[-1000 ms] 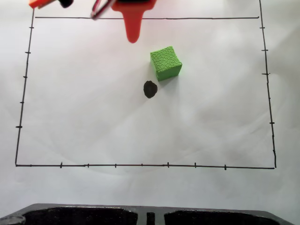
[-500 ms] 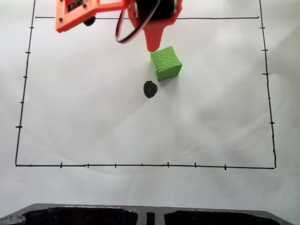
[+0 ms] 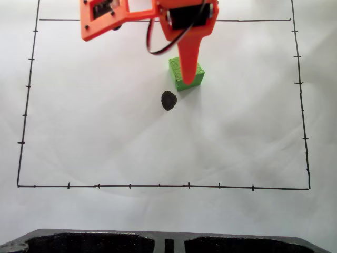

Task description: Grasp the colored block, Place it on the black dot, and then return the arm to the default position.

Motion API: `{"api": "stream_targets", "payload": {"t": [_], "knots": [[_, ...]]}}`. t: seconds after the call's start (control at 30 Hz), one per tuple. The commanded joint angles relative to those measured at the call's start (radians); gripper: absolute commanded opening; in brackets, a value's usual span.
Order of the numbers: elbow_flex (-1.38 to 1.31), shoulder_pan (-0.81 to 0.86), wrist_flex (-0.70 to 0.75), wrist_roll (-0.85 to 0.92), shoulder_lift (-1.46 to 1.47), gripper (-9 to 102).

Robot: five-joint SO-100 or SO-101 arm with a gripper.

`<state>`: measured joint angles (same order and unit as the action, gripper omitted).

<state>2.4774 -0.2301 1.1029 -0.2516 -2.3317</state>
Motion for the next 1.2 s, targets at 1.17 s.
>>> {"api": "stream_targets", "payload": {"t": [1.17], "knots": [[-0.14, -0.021, -0.15, 0.175, 0.416, 33]]}}
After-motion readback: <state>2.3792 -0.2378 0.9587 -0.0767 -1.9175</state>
